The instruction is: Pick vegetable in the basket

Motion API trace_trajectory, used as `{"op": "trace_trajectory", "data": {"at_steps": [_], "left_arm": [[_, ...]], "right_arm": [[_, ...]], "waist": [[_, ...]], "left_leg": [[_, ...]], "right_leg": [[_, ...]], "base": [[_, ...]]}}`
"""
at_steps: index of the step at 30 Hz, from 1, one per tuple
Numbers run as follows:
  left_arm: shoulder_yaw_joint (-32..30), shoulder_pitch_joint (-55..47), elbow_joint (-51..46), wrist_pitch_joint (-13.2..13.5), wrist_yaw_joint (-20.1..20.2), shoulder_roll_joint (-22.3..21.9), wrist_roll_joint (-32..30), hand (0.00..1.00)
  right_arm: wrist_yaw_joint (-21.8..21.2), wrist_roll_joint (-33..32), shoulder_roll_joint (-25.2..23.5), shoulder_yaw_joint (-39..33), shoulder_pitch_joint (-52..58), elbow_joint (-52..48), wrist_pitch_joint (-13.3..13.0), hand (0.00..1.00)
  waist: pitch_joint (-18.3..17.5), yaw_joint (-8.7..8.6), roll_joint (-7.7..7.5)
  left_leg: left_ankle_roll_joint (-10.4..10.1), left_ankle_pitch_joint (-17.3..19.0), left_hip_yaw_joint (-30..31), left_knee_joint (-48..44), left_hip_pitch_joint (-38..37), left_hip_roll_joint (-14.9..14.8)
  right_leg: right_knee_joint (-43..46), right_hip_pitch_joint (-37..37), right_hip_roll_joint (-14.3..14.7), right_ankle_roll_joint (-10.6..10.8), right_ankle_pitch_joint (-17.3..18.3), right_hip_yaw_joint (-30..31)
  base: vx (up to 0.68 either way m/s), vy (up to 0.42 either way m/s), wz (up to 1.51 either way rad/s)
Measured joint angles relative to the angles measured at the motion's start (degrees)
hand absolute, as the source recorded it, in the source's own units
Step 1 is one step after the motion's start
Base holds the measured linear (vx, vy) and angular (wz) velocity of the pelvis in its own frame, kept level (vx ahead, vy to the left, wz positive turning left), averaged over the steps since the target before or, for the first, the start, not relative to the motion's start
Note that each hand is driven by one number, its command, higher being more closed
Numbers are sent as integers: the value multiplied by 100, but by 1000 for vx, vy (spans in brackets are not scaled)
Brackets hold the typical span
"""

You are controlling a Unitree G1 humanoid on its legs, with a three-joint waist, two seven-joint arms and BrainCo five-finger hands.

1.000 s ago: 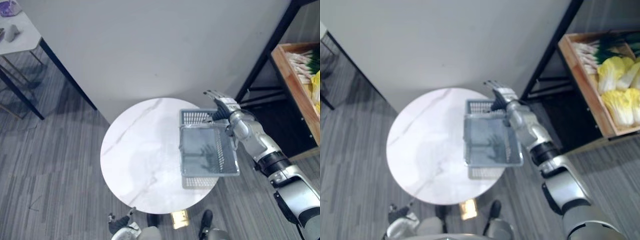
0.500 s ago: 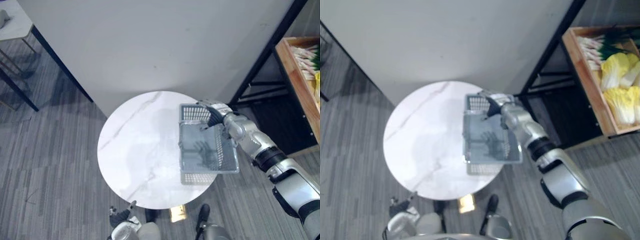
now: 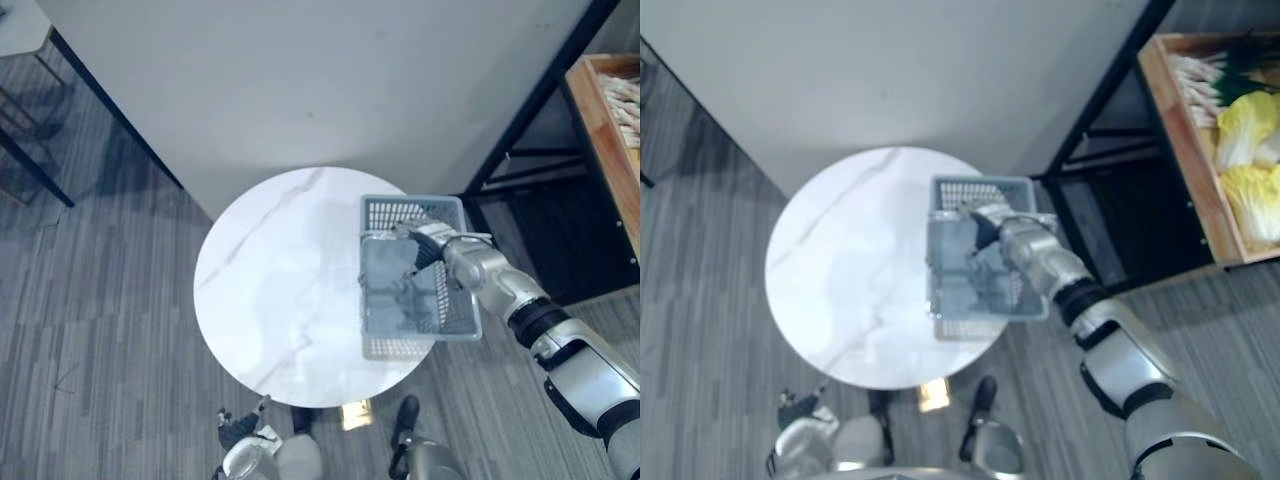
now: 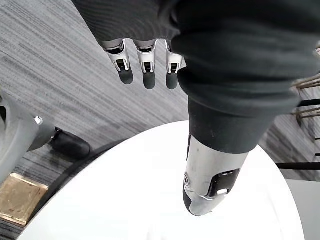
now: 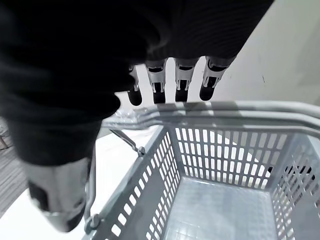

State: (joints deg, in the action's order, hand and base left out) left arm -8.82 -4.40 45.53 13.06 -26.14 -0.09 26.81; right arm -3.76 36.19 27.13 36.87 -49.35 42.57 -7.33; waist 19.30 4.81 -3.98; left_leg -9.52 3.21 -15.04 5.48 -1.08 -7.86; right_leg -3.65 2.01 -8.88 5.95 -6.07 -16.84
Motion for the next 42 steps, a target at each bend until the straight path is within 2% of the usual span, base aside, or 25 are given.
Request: {"op": "trace_trajectory", "data": {"at_steps": [14, 18, 19, 23, 27, 31, 36, 38, 42], "left_arm": [[62, 60, 32, 96, -52, 17, 213, 0], [69, 81, 32, 152, -52, 21, 217, 0], [99, 82, 31, 170, -52, 22, 217, 0], [195, 89, 30, 192, -47, 33, 217, 0], [227, 90, 35, 190, -47, 31, 216, 0], [229, 88, 39, 182, -47, 32, 215, 0], [232, 88, 40, 158, -45, 36, 207, 0], [228, 88, 42, 126, -38, 42, 197, 0], [222, 89, 115, 22, -14, 84, 98, 0]], "right_arm": [[486, 236, -58, 3, -416, 1042, -82, 0], [642, 255, -40, -31, -559, 1341, -84, 0], [718, 255, -34, -51, -573, 1417, -87, 100], [853, 255, -5, -183, -594, 1550, -76, 100], [924, 255, 23, -276, -648, 1686, -45, 100], [948, 265, 86, -263, -646, 1684, -53, 100], [934, 432, 133, -11, -512, 1211, -97, 100], [935, 426, 132, 78, -342, 891, -217, 100], [740, 436, 188, 744, -79, 42, -510, 100]], "waist": [[164, 65, 97], [260, 161, 125], [266, 183, 136], [288, 195, 165], [372, 308, 199], [386, 318, 201], [385, 315, 199], [383, 315, 195], [363, 303, 154]], "left_leg": [[8, -52, 167, 0, 171, 16], [9, -66, 193, -1, 196, 16], [9, -66, 226, 0, 211, 19], [24, -99, 343, 0, 290, 22], [31, -110, 353, 0, 291, 19], [26, -119, 399, 0, 293, 20], [25, -123, 443, 0, 274, 16], [25, -123, 432, 0, 258, 12], [21, -118, 319, 1, 121, -7]], "right_leg": [[-1, 57, -25, 1, 1, -173], [-3, 63, -27, 1, 1, -209], [-3, 60, -31, 1, 1, -233], [-4, 61, -37, 1, 1, -344], [-3, 58, -35, 1, 1, -359], [-5, 30, -35, 2, 1, -403], [-30, -30, -28, 3, 2, -458], [-32, -40, -25, 2, 2, -454], [-67, -153, -6, 2, 2, -401]], "base": [[6, 1, 5], [22, 6, 4], [28, 8, 7], [26, 10, 16], [0, 0, 0], [25, 8, 6], [13, 3, 4], [16, 3, -2], [31, 5, -8]]}}
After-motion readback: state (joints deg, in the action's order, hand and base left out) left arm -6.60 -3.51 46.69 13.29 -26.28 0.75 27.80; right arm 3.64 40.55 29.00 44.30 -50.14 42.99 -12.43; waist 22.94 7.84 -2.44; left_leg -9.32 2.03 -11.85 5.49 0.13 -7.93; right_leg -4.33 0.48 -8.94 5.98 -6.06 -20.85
